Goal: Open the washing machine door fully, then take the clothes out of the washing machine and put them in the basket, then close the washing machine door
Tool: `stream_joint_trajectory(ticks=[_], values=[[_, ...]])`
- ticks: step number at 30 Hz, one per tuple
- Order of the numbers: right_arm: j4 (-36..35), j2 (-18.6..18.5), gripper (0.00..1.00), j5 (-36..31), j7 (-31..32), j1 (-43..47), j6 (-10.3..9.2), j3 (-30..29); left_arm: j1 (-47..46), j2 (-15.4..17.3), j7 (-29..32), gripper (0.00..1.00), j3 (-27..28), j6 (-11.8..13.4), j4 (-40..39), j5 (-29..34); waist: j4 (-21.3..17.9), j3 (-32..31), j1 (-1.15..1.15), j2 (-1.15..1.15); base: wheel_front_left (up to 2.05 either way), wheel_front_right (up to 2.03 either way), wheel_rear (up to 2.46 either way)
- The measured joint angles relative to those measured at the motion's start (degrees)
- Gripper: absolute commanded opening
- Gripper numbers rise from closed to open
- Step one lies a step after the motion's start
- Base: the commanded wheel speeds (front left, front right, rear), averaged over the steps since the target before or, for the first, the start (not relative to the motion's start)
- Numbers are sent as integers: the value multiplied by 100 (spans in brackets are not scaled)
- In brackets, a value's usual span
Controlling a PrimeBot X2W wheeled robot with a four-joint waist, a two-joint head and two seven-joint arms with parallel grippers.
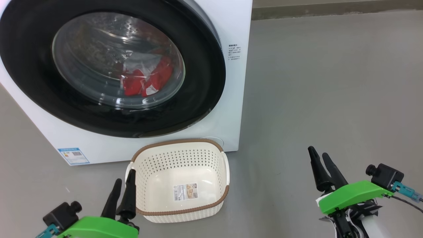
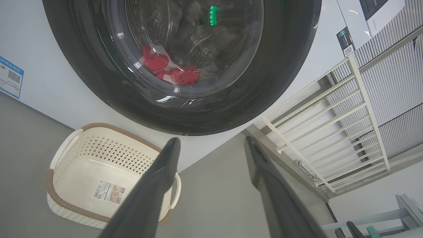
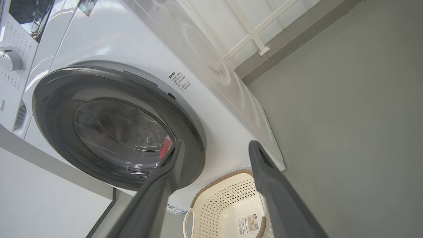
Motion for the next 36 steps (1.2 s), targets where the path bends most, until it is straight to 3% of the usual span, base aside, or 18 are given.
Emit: stream_joint_trajectory(ticks=[36], values=[[85, -73, 100, -2399, -581, -454, 8, 359, -354, 42, -594, 100, -325, 275, -82, 2332, -25, 56, 0, 0, 0, 0, 0]])
